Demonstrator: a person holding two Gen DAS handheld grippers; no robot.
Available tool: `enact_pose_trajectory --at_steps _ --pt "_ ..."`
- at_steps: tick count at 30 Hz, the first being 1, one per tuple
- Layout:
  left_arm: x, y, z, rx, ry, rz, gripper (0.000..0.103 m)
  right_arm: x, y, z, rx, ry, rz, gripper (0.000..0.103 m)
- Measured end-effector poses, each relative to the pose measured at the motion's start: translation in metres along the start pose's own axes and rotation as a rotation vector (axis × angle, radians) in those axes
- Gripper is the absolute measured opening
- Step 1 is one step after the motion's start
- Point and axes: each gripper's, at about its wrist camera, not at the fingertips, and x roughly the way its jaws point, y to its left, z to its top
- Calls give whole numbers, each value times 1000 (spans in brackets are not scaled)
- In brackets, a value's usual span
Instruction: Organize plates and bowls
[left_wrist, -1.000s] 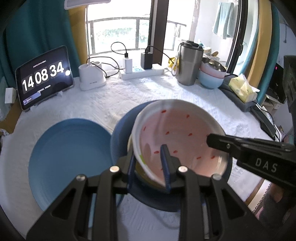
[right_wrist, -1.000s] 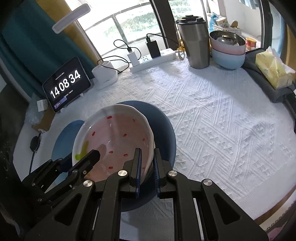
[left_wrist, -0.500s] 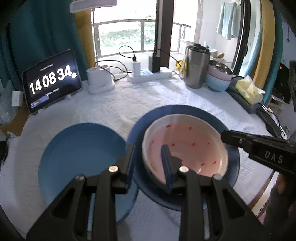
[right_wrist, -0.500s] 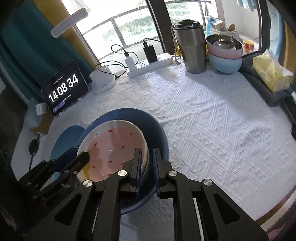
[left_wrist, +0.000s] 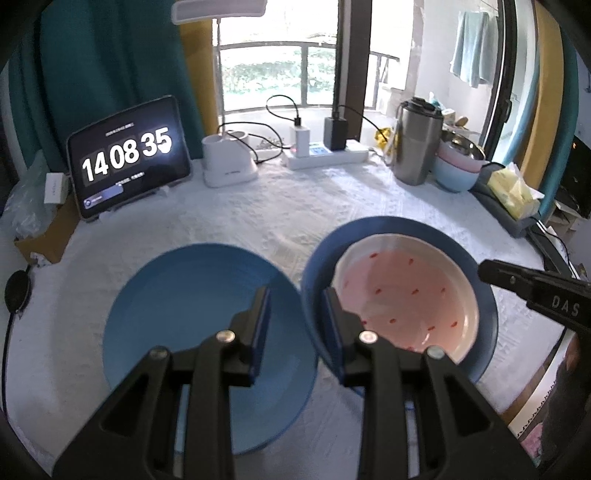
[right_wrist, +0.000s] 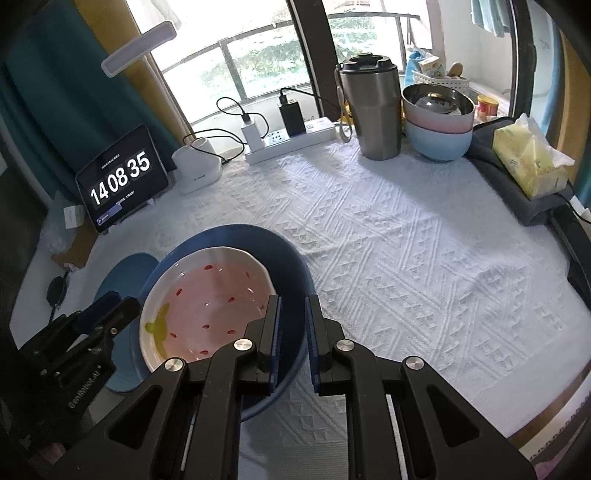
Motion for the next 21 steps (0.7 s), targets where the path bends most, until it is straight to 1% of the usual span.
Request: enact_pose_trajectory --at_steps 7,9,10,11,13,14,15,16,18,20,21 --pt "0 15 -1 -19 0 46 31 -2 -13 2 7 -25 -45 16" --pt "1 18 -1 -23 -1 51 31 -4 -15 2 -4 -43 -65 23" --pt "1 20 -1 -23 -3 51 31 -4 -17 2 -14 -59 -75 31" --pt "2 21 -2 -23 -5 51 31 -4 -18 1 -22 -68 -84 37" --pt "5 22 -3 -24 -5 47 32 -3 -21 1 -34 -80 -100 41" --pt "7 22 -3 -23 -3 44 34 -2 -22 1 -43 -84 -108 43" --pt "8 22 -4 -23 1 42 44 -1 -23 1 -52 -89 -114 44" --pt "9 22 -5 -25 2 35 47 0 -23 0 -66 -98 -122 47" --pt "11 20 -7 -20 1 32 47 1 -21 -1 -98 -110 -126 52" --pt "11 18 -8 -8 -7 40 47 2 -19 -3 -132 -119 -122 60" --pt "12 18 -8 -9 -7 40 47 3 -18 -5 -147 -123 -117 61"
